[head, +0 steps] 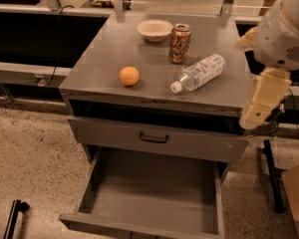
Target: Place orange into middle drawer
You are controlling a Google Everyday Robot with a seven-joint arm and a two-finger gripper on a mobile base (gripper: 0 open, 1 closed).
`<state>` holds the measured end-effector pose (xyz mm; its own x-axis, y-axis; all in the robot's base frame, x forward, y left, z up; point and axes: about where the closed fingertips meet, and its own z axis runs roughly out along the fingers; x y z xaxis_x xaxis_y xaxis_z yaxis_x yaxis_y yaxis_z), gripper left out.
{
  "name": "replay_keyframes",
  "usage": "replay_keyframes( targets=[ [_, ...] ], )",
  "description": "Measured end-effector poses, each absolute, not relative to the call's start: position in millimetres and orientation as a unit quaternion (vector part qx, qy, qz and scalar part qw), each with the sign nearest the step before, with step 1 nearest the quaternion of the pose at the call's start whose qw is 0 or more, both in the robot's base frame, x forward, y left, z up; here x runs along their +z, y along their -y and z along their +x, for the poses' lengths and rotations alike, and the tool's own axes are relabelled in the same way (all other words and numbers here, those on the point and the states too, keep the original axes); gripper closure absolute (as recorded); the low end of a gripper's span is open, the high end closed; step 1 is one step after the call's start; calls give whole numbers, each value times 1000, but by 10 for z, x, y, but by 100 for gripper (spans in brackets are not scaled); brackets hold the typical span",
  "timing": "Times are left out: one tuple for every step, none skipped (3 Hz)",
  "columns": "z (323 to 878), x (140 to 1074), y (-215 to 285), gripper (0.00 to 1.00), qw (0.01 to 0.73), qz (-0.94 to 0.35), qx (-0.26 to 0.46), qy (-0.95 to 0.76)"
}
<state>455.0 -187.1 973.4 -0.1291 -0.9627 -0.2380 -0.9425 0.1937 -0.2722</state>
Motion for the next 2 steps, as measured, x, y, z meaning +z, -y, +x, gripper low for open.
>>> replay_keyframes(
  targets=[
    [4872, 9694, 1230, 0, 206, -689, -17, -695],
    [5194, 9534, 500, 0, 231, -731, 36, -641]
  ],
)
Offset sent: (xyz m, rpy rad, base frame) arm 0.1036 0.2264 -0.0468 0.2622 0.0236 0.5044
